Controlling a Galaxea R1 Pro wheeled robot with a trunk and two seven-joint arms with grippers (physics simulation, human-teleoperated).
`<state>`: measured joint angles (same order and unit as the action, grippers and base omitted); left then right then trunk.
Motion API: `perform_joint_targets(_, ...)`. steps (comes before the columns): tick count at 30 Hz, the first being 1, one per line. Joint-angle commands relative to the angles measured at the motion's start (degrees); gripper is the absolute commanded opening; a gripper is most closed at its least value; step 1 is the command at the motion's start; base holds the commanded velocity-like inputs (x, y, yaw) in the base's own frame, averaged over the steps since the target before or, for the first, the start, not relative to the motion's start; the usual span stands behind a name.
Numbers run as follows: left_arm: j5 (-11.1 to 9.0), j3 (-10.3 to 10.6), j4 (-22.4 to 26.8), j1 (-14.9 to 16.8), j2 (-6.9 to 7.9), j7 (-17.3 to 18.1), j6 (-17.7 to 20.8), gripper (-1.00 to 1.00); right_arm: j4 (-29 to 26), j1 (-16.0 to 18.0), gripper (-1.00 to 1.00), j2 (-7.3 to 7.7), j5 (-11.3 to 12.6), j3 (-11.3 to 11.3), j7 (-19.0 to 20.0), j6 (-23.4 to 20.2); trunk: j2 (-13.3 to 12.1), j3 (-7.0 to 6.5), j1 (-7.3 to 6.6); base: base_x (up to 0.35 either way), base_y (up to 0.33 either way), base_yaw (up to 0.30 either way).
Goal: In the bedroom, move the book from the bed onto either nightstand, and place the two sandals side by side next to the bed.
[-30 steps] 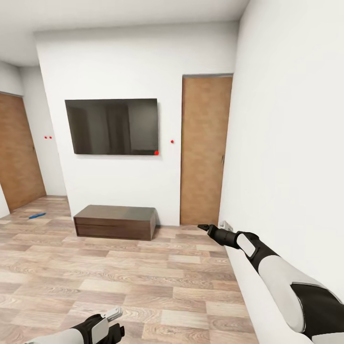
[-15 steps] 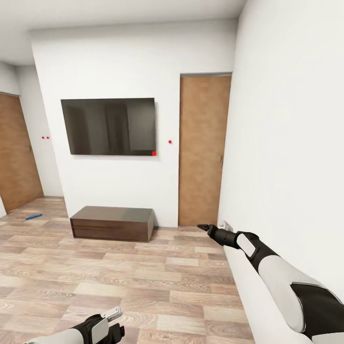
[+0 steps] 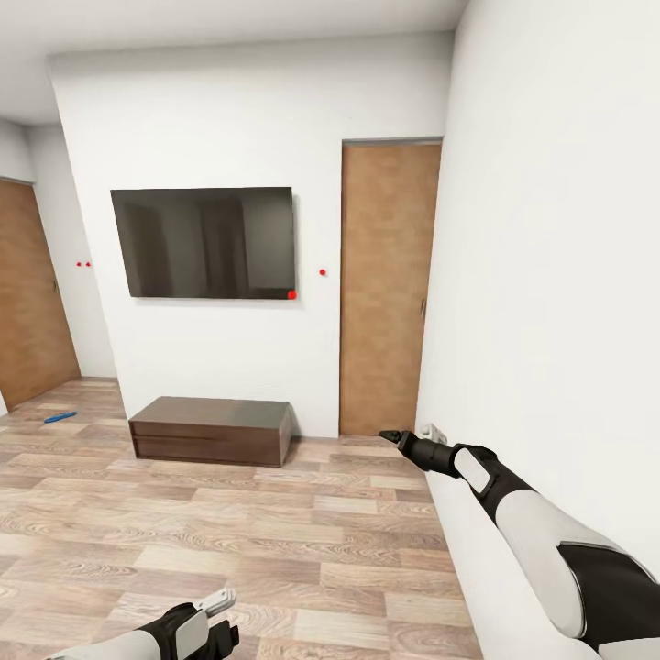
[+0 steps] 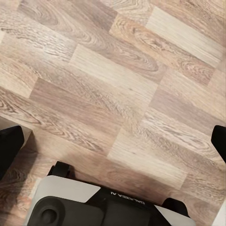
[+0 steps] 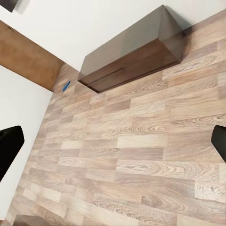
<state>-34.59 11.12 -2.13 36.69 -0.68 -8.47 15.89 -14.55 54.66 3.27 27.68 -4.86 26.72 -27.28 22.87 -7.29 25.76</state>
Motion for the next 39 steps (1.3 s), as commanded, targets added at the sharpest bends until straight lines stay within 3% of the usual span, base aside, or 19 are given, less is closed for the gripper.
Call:
perform_joint_targets(1,-0.6,0.5,-0.1,0.0,-0.03,-0.1,0.1,1.0,0.0,0.0,1.0,-0.02,0.0,-0.5,0.1,-0.5,0.0,0.03,0.02,0.005,-0.006,0.0)
perform_joint_targets(10,-0.6,0.5,-0.1,0.0,-0.03,-0.1,0.1,1.0,0.0,0.0,1.0,-0.02,0.0,-0.4,0.1,-0.5,0.0,0.03,0.02,0.043,-0.014,0.0)
perform_joint_targets(39,-0.6,0.5,-0.1,0.0,-0.03,-0.2,0.1,1.0,0.0,0.0,1.0,0.01,0.0,-0.4,0.1,-0.5,0.0,0.03,0.02,0.285,-0.104,0.0)
